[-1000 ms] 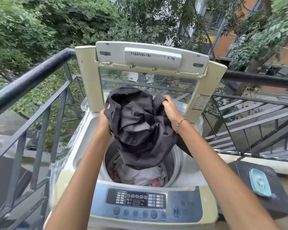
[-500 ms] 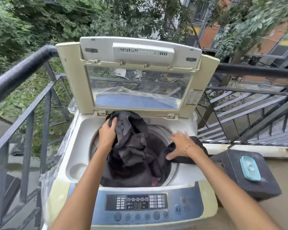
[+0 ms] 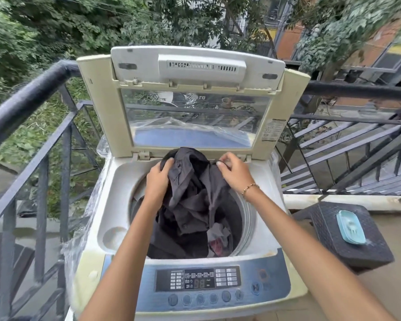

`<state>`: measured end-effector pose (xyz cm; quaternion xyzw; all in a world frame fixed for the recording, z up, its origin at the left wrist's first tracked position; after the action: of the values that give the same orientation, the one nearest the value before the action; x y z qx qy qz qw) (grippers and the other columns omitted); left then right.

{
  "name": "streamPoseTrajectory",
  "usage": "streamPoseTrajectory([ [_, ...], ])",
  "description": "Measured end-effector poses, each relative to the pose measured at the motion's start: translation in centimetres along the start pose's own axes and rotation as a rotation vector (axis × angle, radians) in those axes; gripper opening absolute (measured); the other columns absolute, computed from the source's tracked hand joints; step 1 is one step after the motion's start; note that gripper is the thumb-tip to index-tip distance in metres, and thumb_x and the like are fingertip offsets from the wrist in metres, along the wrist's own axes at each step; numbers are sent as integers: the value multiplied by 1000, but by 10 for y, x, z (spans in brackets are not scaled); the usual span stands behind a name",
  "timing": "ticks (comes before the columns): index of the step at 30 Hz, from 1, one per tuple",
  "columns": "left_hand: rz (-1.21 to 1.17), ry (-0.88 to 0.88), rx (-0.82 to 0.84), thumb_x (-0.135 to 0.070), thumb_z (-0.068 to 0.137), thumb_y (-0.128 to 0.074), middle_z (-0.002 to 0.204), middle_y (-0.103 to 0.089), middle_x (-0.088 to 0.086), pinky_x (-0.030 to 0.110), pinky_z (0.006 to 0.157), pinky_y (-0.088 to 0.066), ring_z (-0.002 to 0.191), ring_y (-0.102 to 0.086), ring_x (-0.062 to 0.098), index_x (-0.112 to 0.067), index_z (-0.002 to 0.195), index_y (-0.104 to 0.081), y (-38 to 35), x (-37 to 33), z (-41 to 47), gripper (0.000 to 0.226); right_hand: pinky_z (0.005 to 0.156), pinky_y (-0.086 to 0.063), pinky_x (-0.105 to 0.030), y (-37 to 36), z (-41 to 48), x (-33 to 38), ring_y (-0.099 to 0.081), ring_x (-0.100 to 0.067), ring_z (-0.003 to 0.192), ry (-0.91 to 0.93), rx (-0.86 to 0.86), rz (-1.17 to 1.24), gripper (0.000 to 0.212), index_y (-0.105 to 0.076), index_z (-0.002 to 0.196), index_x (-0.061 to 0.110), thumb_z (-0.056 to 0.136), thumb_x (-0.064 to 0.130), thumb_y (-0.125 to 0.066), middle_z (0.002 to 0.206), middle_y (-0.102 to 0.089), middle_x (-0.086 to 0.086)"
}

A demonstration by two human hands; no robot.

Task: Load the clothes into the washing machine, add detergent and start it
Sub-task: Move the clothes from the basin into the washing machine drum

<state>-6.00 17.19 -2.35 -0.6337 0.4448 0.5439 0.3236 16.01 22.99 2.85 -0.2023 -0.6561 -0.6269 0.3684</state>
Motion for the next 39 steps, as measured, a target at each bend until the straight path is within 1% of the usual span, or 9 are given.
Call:
streamPoseTrajectory([
  [3,113,-50,-52,-48,89,-46,120,-66,5,42,99,-45,116,-58,27,-21,116,-63,3,2,-1,43,69,-44,-31,-22,6,5,-56,-18,67,-58,-11,51,8,-54,93,14,93,21,-51,82,-65,-7],
  [6,671,131,129,-46,94,-37,145,-47,11,39,105,-36,133,-44,31,-18,142,-43,3,44,2,55,89,-46,-33,-50,-1,-19,-62,-28,102,-139,188,-150,21,-60,109,9,93,18,-50,110,-68,-13],
  [9,1061,264,330,-40,94,-42,150,-39,12,38,110,-34,137,-37,32,-17,143,-41,9,82,-8,54,101,-44,-33,-74,-24,-47,-59,-24,114,-198,418,-285,25,-64,113,11,91,12,-52,122,-65,-9],
  [15,958,258,339,-33,95,-43,139,-54,6,33,101,-39,128,-49,27,-22,134,-53,0,87,-28,42,89,-42,-22,-76,-57,-62,-59,-19,111,-233,538,-242,21,-70,101,16,90,12,-52,117,-67,-6],
  [25,648,60,189,-37,95,-44,112,-68,0,28,75,-40,104,-61,19,-26,115,-60,-53,62,-78,28,88,-50,-28,-33,-79,-63,-65,-17,96,-160,391,-88,19,-69,97,13,91,12,-52,101,-71,-6],
  [28,595,3,102,-34,95,-42,99,-69,-4,26,66,-40,91,-63,16,-26,111,-61,-81,48,-102,26,80,-55,-27,-5,-92,-71,-65,-9,76,-141,312,10,21,-69,92,18,90,10,-50,87,-71,-2],
  [32,534,-26,-23,-30,94,-41,93,-70,0,34,75,-47,91,-63,22,-23,109,-61,-130,32,-140,26,70,-52,-16,50,-110,-90,-64,-6,67,-86,187,95,20,-68,87,18,90,8,-50,80,-70,-1],
  [35,432,-72,-27,-25,92,-43,88,-70,1,36,79,-48,87,-62,21,-21,105,-63,-180,21,-170,24,71,-54,-22,101,-127,-116,-64,-13,65,-67,105,168,18,-68,90,10,91,7,-50,78,-69,-5],
  [39,233,-125,54,-17,91,-46,73,-66,-2,32,63,-45,68,-60,17,-21,97,-65,-264,17,-219,20,74,-56,-30,164,-155,-178,-64,-12,64,-56,69,158,17,-65,86,19,90,9,-52,77,-68,2],
])
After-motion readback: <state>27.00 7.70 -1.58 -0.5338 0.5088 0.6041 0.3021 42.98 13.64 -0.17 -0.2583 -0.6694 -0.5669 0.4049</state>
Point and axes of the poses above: each hand's wrist, its own z-axis towards the middle knuckle, its own y-axis out of the back of the hand, x = y × z, the point moved 6 cm from there along z, towards the middle knuckle
